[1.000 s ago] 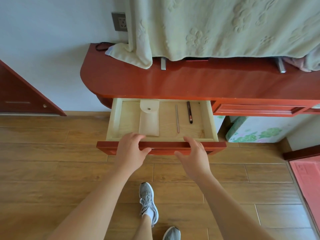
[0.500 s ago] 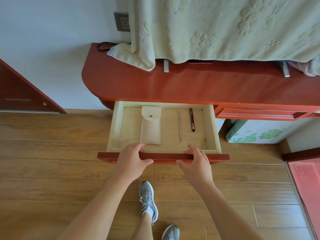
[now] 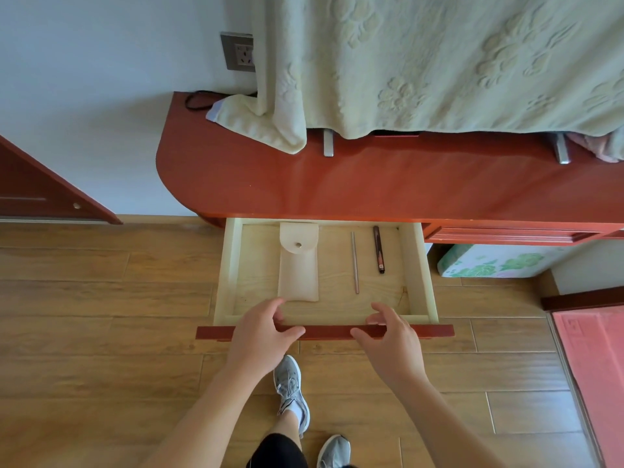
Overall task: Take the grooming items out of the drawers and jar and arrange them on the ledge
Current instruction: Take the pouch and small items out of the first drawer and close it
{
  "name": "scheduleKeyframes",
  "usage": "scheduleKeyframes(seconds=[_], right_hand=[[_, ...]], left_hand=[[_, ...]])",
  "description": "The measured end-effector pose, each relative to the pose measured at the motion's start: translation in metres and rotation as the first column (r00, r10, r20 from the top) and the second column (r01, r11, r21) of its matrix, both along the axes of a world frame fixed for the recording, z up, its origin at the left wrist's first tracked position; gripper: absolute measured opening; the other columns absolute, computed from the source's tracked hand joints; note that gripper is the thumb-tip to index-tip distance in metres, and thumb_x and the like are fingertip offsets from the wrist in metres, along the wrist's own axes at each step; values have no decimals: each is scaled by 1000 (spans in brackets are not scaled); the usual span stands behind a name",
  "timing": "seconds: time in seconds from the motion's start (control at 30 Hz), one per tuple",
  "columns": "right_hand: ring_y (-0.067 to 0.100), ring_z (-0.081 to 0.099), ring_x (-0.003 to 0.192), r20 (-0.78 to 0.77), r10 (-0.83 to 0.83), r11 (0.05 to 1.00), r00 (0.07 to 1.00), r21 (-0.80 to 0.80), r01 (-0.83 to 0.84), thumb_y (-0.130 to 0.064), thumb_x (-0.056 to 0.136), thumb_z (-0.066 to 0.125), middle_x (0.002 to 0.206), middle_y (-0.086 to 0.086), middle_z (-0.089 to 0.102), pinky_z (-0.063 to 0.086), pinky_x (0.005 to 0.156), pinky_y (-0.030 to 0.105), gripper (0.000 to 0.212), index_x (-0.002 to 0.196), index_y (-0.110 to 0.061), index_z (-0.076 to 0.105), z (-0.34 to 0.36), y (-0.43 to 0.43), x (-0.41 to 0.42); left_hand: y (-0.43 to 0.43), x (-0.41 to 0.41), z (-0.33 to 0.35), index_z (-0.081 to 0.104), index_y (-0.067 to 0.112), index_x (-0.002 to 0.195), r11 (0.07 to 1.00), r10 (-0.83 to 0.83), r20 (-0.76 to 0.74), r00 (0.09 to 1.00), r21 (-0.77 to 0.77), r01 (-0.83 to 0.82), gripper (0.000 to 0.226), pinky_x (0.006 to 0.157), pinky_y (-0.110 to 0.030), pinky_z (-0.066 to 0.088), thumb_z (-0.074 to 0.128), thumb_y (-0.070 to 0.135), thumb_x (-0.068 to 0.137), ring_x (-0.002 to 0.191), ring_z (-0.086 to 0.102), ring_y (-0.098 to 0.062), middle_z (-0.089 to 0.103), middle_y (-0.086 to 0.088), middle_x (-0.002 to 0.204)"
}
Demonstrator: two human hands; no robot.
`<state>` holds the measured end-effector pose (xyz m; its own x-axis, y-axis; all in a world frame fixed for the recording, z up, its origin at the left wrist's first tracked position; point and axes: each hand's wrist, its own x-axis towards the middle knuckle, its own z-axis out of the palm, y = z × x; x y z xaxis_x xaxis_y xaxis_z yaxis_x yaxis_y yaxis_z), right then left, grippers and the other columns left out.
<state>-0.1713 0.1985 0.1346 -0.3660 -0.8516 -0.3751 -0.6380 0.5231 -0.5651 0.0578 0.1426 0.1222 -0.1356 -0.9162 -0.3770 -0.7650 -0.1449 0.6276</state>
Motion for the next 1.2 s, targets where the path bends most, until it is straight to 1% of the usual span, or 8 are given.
scheduleKeyframes(seconds=[0.3,0.53,0.7,0.8,0.9,1.0,1.1,1.2], right_hand=[[7,55,107,51,5,1000,999,-9,-4,-42,82,73,111,-16,62,42,86,25,59,134,-25,50,5,-44,3],[10,55,107,-4,-11,997,1000,78,11,-46,84,70,116,-9,61,45,89,27,61,136,-20,50,-9,-72,-23],[11,57,98,-22,2,985,1000,173,2,-45,87,66,111,-7,61,51,84,31,52,130,-19,55,-34,-101,-36],[14,60,92,-13,16,976,1000,217,-13,-41,90,64,110,-4,62,52,75,30,45,127,-18,56,-51,-119,-35],[16,61,76,-33,24,977,999,212,-16,-36,89,64,88,-3,63,54,67,32,21,102,-19,60,-66,-132,-30],[14,56,66,-59,-1,981,998,194,13,-31,88,63,78,-2,58,48,57,28,13,88,-19,58,-77,-140,-26],[10,52,63,-57,-12,984,998,176,21,-21,89,62,73,-4,56,37,51,23,5,91,-18,58,-82,-143,-24],[10,53,64,-39,-26,986,999,162,32,-16,89,59,72,-5,57,39,52,24,9,98,-18,59,-84,-143,-22]], left_hand=[[-51,-4,-1,55,21,137,1000,-12,-15,1000,0,12,64,81,-20,50,74,47,82,94,58,-3,62,14,104],[-90,-21,-20,50,18,138,979,131,-29,991,160,-125,57,83,-26,43,67,42,90,102,54,-9,57,6,127],[-121,-35,-48,57,19,111,956,224,6,975,195,-221,34,73,-36,54,73,34,84,86,62,-14,65,4,105],[-133,-43,-59,56,20,104,942,281,5,960,188,-276,36,75,-40,56,76,32,77,86,64,-17,65,7,98],[-138,-46,-67,57,21,104,929,324,-15,946,192,-315,39,77,-41,56,80,30,73,87,64,-17,65,9,95],[-138,-44,-72,56,24,104,920,355,-50,934,197,-339,43,78,-39,56,84,26,71,88,65,-15,67,10,96],[-136,-43,-74,57,23,105,913,375,-65,925,201,-356,43,74,-33,54,85,23,72,85,65,-12,68,10,92],[-135,-44,-72,59,22,102,903,396,-77,915,214,-373,36,64,-24,47,83,20,75,81,65,-9,68,9,87]])
